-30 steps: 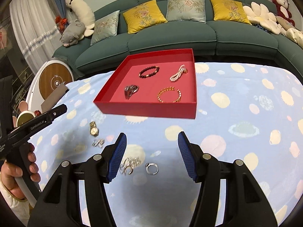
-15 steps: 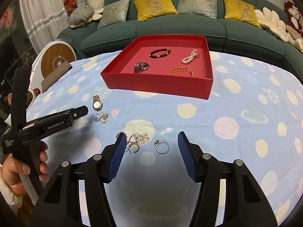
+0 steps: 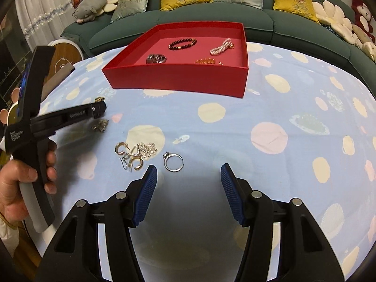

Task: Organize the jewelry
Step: 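Grasp the gold watch with the left gripper while the right gripper grasps the silver ring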

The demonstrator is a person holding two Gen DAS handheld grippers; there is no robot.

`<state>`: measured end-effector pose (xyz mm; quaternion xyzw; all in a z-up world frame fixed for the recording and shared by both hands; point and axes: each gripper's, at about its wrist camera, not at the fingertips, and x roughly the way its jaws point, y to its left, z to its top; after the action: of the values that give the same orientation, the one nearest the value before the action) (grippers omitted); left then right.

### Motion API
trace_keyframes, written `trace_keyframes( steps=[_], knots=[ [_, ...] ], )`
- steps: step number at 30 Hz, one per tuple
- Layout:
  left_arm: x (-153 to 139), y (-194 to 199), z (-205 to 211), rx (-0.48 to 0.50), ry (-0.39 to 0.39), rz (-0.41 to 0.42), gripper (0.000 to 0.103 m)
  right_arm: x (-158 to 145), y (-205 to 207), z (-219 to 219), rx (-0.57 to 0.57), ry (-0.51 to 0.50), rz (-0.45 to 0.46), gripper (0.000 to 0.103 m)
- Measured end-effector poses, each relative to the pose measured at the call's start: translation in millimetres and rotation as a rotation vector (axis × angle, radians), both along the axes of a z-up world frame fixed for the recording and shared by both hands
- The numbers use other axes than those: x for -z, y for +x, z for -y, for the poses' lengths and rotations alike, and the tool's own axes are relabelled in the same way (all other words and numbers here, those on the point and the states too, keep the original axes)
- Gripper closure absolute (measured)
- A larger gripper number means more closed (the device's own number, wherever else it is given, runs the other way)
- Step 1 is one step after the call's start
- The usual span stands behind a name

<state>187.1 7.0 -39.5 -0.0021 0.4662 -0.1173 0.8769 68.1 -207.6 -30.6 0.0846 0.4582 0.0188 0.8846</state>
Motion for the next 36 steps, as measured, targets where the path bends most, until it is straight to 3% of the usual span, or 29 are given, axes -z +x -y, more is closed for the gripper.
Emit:
trace_keyframes(
  steps=[4, 8, 18, 24, 36],
  knots=[
    [-9, -7, 0, 0.023, 0.003, 0.027, 0.083, 9, -4, -3, -0.026, -0.019, -0.005, 0.049],
    [-25, -14, -3, 0.037, -0.047, 0.033, 0.083, 9, 0, -8, -0.040, -0.018, 0.016, 0.049],
    [-48, -28, -13, 0.065, -0.100, 0.052, 0.083, 12, 17, -18, -0.061, -0.045, 0.053, 0.060],
    [-51, -30, -16, 0.067, -0.111, 0.060, 0.083, 12, 18, -20, -0.071, -0.066, 0.059, 0.083],
    [-60, -27, -10, 0.091, -0.136, 0.059, 0.083, -3, 16, -15, -0.055, -0.027, 0.086, 0.084]
  ],
)
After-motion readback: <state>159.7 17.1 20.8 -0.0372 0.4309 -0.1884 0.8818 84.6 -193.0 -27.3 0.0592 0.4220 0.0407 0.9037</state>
